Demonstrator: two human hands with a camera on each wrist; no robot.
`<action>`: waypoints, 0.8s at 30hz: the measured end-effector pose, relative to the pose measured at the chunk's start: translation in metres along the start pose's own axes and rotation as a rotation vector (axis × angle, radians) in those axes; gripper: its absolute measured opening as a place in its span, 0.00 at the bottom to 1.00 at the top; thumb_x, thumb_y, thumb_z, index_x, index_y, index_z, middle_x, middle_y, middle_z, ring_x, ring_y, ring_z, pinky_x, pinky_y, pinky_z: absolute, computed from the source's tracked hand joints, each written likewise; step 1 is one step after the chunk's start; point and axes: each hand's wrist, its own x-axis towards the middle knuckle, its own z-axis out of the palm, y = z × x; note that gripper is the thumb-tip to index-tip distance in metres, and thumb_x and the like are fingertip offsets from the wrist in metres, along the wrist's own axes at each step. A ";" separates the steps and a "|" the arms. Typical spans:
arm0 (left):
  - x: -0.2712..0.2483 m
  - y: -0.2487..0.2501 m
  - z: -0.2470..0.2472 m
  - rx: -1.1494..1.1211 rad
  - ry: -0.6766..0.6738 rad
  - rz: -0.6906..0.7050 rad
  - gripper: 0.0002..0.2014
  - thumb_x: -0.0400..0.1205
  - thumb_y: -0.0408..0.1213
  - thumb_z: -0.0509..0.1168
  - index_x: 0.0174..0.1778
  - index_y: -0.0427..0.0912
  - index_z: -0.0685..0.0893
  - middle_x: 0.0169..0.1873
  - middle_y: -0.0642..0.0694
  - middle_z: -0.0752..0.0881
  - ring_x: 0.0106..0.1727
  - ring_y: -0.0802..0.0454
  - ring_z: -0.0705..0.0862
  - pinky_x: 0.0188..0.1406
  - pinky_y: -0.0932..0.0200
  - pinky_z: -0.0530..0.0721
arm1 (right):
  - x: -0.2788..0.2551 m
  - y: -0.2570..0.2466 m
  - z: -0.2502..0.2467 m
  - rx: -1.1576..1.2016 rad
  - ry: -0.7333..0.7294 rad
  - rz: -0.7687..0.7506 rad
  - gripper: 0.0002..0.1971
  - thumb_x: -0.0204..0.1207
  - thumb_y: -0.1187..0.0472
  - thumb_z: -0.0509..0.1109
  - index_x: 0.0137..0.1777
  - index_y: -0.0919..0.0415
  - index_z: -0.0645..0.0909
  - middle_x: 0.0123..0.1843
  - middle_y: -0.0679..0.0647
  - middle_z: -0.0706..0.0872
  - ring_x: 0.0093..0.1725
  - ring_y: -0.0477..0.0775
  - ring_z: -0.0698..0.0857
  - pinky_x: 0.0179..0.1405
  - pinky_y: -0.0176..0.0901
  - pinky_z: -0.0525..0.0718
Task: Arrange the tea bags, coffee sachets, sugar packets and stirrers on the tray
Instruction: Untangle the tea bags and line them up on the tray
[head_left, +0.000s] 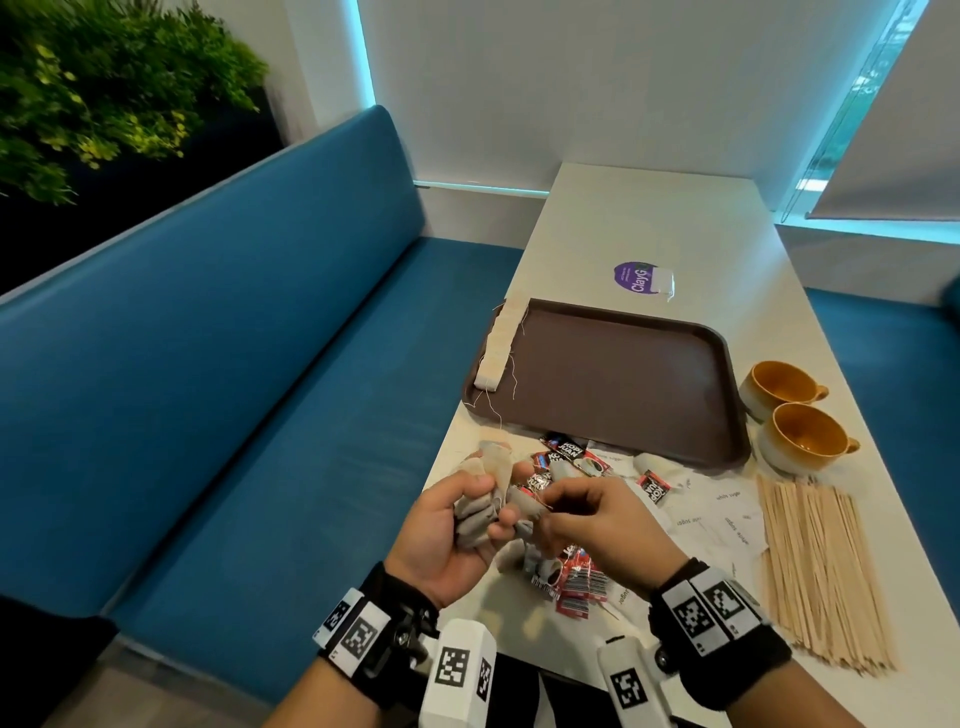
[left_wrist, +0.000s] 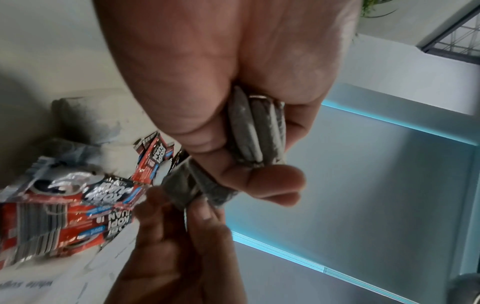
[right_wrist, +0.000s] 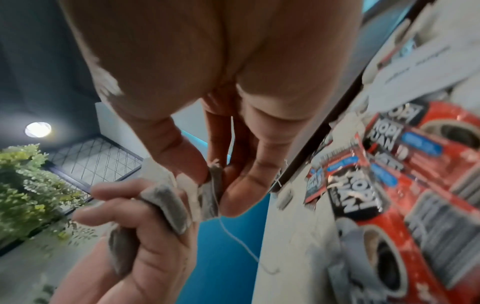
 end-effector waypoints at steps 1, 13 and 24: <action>0.001 0.002 -0.002 0.010 0.013 0.022 0.14 0.77 0.28 0.59 0.50 0.31 0.90 0.50 0.35 0.89 0.27 0.50 0.80 0.19 0.65 0.77 | 0.000 0.000 -0.003 -0.037 0.005 0.018 0.09 0.76 0.80 0.69 0.45 0.70 0.89 0.34 0.59 0.91 0.32 0.55 0.89 0.37 0.45 0.89; 0.016 0.009 -0.016 0.075 0.147 0.135 0.12 0.85 0.24 0.55 0.49 0.27 0.85 0.44 0.37 0.88 0.34 0.48 0.82 0.28 0.61 0.83 | 0.001 0.007 -0.029 -0.052 0.141 0.159 0.10 0.75 0.81 0.63 0.46 0.74 0.87 0.35 0.68 0.91 0.30 0.61 0.86 0.26 0.45 0.80; 0.013 0.034 -0.021 0.037 0.140 0.274 0.08 0.84 0.25 0.56 0.48 0.32 0.82 0.39 0.40 0.83 0.36 0.47 0.79 0.30 0.61 0.83 | 0.005 0.016 -0.053 0.059 0.319 0.209 0.09 0.78 0.80 0.63 0.48 0.76 0.86 0.37 0.67 0.90 0.34 0.60 0.86 0.36 0.50 0.87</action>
